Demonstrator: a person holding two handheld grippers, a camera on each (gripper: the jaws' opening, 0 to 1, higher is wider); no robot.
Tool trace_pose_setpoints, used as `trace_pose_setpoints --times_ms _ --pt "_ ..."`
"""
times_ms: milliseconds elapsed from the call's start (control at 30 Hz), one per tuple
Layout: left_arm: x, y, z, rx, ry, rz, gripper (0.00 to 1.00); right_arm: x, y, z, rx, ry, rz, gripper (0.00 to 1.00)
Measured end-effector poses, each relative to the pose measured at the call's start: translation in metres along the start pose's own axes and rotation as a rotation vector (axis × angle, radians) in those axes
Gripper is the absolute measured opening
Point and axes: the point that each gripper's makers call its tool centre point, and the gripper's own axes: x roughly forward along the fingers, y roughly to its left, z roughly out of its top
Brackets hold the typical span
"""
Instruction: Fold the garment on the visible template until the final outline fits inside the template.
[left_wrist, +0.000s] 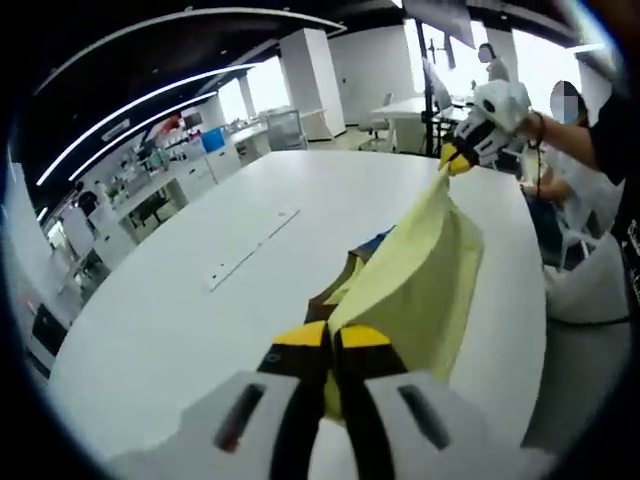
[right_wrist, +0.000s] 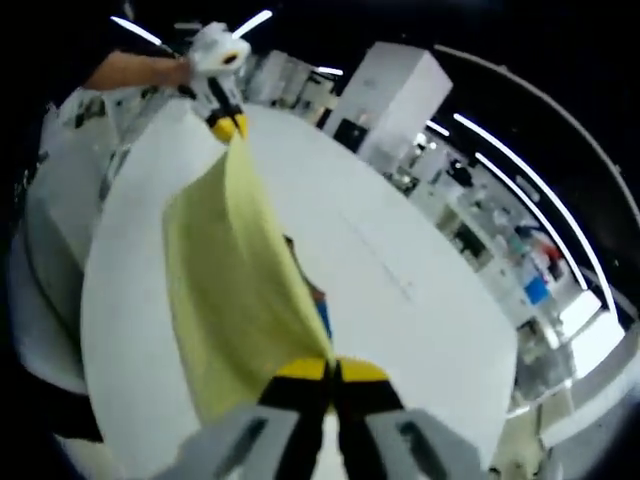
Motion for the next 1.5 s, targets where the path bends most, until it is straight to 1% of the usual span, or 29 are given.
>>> trace_pose_setpoints --times_ms 100,167,333,400,433,500,600,667,700,767,900,967,1067,1133,1200,1267,1333,1433,1500 --pt "0.011 0.006 -0.002 -0.002 0.009 0.0 0.0 0.013 -0.003 -0.006 -0.009 0.03 -0.004 0.0" --pt "0.017 0.011 -0.004 -0.017 0.01 0.0 0.0 0.019 -0.005 -0.01 -0.007 0.049 0.0 0.0" --pt "0.034 0.025 -0.018 -0.034 0.045 0.001 0.0 0.037 -0.008 -0.015 0.001 0.061 0.013 0.0" --pt "0.042 0.031 -0.023 -0.046 0.045 0.001 0.0 0.044 -0.009 -0.02 -0.004 0.078 0.018 0.0" --pt "0.045 0.031 -0.024 -0.066 0.043 -0.002 0.0 0.046 -0.01 -0.022 -0.008 0.088 0.019 0.0" --pt "0.051 0.032 -0.029 -0.063 0.047 -0.003 0.0 0.054 -0.011 -0.026 -0.016 0.101 0.023 0.0" --pt "0.062 0.031 -0.038 -0.068 0.075 0.009 0.0 0.065 -0.01 -0.031 -0.012 0.115 0.033 0.0" --pt "0.07 0.036 -0.046 -0.069 0.087 0.01 0.0 0.072 -0.009 -0.034 -0.017 0.127 0.042 0.0" --pt "0.075 0.042 -0.052 -0.081 0.093 0.014 0.0 0.077 -0.009 -0.036 -0.025 0.132 0.047 0.0" --pt "0.082 0.047 -0.058 -0.1 0.095 0.015 0.0 0.085 -0.009 -0.04 -0.034 0.147 0.057 0.0" --pt "0.095 0.05 -0.072 -0.115 0.115 0.023 0.0 0.098 -0.01 -0.046 -0.023 0.152 0.072 0.0" --pt "0.1 0.05 -0.079 -0.116 0.135 0.018 0.0 0.102 -0.009 -0.047 -0.024 0.158 0.082 0.0" --pt "0.105 0.049 -0.083 -0.111 0.148 0.014 0.0 0.114 -0.007 -0.054 -0.019 0.17 0.1 0.0" --pt "0.109 0.052 -0.087 -0.118 0.152 0.015 0.0 0.12 -0.006 -0.059 -0.012 0.182 0.11 0.0" --pt "0.111 0.051 -0.088 -0.143 0.151 0.015 0.0 0.122 -0.005 -0.061 -0.023 0.188 0.112 0.0" --pt "0.116 0.058 -0.092 -0.163 0.153 0.021 0.0 0.124 -0.004 -0.063 -0.018 0.189 0.119 0.0" --pt "0.114 0.054 -0.092 -0.185 0.147 0.017 0.0 0.126 -0.005 -0.063 -0.016 0.19 0.121 0.0" --pt "0.118 0.057 -0.098 -0.195 0.159 0.012 0.0 0.13 -0.006 -0.065 0.001 0.184 0.123 0.0" --pt "0.121 0.057 -0.1 -0.186 0.169 0.013 0.0 0.131 -0.008 -0.065 0.02 0.179 0.117 0.01"
